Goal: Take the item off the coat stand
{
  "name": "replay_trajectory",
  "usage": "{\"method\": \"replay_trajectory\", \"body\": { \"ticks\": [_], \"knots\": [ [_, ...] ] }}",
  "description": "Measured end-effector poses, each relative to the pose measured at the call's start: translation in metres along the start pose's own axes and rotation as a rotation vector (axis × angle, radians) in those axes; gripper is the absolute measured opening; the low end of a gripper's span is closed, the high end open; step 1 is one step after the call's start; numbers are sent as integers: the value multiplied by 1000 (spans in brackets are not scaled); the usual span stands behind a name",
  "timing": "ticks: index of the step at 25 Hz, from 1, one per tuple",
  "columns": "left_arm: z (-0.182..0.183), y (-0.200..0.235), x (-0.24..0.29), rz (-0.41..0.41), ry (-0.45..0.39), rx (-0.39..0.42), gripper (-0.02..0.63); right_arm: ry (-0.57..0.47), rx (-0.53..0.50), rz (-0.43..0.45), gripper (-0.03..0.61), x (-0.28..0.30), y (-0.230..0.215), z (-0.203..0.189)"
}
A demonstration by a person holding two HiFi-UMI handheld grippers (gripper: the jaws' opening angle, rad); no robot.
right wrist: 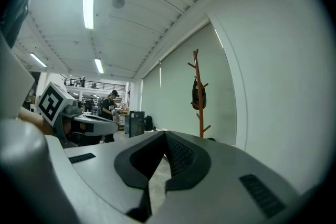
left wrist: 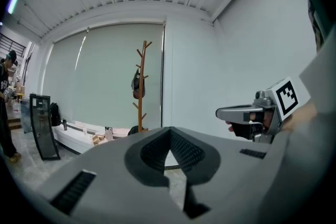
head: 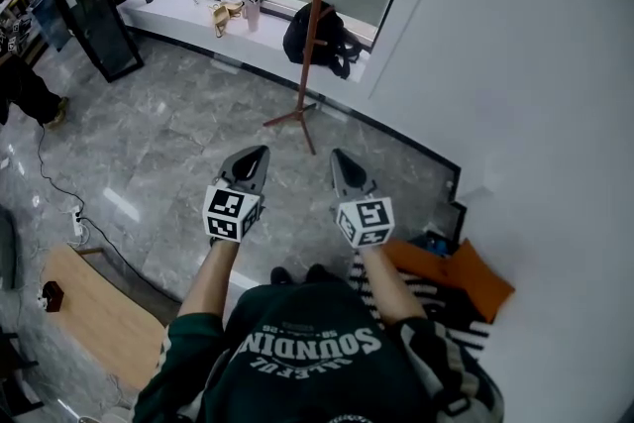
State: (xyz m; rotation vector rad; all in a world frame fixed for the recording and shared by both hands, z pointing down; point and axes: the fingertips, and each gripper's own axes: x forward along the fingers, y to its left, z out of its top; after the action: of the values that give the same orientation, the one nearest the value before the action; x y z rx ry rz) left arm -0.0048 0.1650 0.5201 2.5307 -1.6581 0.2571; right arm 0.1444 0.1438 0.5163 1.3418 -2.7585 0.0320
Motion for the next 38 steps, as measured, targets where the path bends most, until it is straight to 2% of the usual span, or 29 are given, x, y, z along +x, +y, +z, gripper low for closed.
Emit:
{"method": "replay_trajectory", "body": {
  "ticks": [10,17,27,32,38],
  "knots": [
    [-4,28,19,-29,-3,8,0,4,13,-7,-2,30,2,-6],
    [1,68,58,-29,-6,22,0,-3,33,-17,-2,85,-13,-11],
    [20,131,159,-55,19,50,0,-5,57,-18,-2,192,-67,-8],
    [37,161,211,-61,30,26,0,-1,56,-20,-2,249,-103,-1],
    [57,201,280,-59,34,35,0,7,65,-25,-2,318,-150,7]
  ]
}}
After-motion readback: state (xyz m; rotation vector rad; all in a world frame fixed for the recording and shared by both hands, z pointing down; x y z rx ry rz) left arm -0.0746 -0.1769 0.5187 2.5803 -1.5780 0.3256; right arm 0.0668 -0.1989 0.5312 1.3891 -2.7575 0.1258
